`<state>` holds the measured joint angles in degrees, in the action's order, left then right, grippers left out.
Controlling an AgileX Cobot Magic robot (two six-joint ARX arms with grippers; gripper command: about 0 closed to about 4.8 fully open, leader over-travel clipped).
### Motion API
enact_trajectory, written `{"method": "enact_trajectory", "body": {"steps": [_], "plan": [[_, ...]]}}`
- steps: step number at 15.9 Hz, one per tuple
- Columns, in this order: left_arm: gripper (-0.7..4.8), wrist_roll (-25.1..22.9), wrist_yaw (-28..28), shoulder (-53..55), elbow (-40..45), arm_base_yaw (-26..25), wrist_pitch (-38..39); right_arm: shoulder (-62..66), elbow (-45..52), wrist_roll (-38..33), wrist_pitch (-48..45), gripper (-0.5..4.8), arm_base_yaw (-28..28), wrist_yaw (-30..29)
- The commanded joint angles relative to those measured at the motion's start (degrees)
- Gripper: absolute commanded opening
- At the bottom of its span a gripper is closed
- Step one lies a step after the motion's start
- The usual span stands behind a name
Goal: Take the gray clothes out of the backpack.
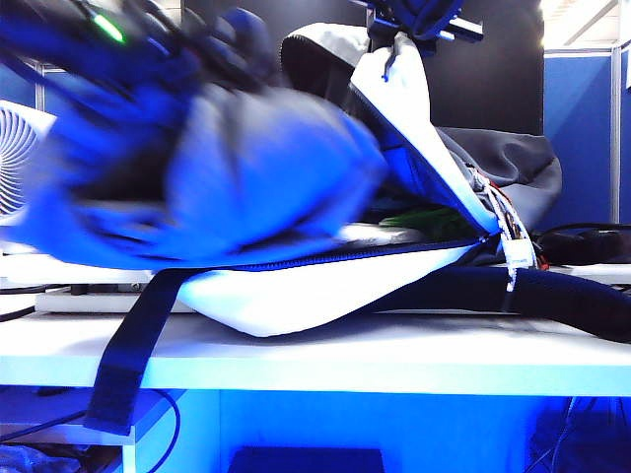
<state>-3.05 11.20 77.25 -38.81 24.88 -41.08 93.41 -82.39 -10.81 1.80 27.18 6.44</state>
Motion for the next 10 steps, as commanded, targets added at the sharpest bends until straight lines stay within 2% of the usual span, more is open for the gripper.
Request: {"method": "enact_trajectory", "body": {"steps": [1, 2, 4, 5, 6, 9, 10], "plan": [[-0.05, -7.04, -11.06, -9.01, 2.67, -5.29, 2.43, -0.83, -0.66, 0.20, -0.74, -0.05, -0.11, 0.96], [-0.04, -8.83, -11.87, -9.68, 2.49, -9.14, 0.35, -0.83, -0.63, -0.22, -0.44, -0.05, -0.11, 0.85], [-0.05, -8.68, -9.25, -9.31, 1.14, -16.37, -3.19, -0.85, -0.66, -1.27, 0.98, -0.05, -0.11, -0.85], [-0.05, -8.57, -9.07, -7.74, -1.64, -21.18, -3.83, -0.85, -0.66, -1.42, 2.36, -0.05, -0.11, -2.40], [-0.05, -8.79, -8.39, -5.38, -4.02, -23.87, -4.85, -0.85, -0.66, -1.46, 3.15, -0.05, -0.07, -3.82], [-0.05, -8.90, -8.00, 5.51, -12.11, -26.75, -5.29, -0.85, -0.66, -2.71, 4.44, -0.05, -0.07, -7.67], [-0.04, -8.17, -5.49, 9.07, -13.99, -26.77, -5.27, -0.85, -0.66, -2.71, 4.68, -0.05, -0.07, -8.20]]}}
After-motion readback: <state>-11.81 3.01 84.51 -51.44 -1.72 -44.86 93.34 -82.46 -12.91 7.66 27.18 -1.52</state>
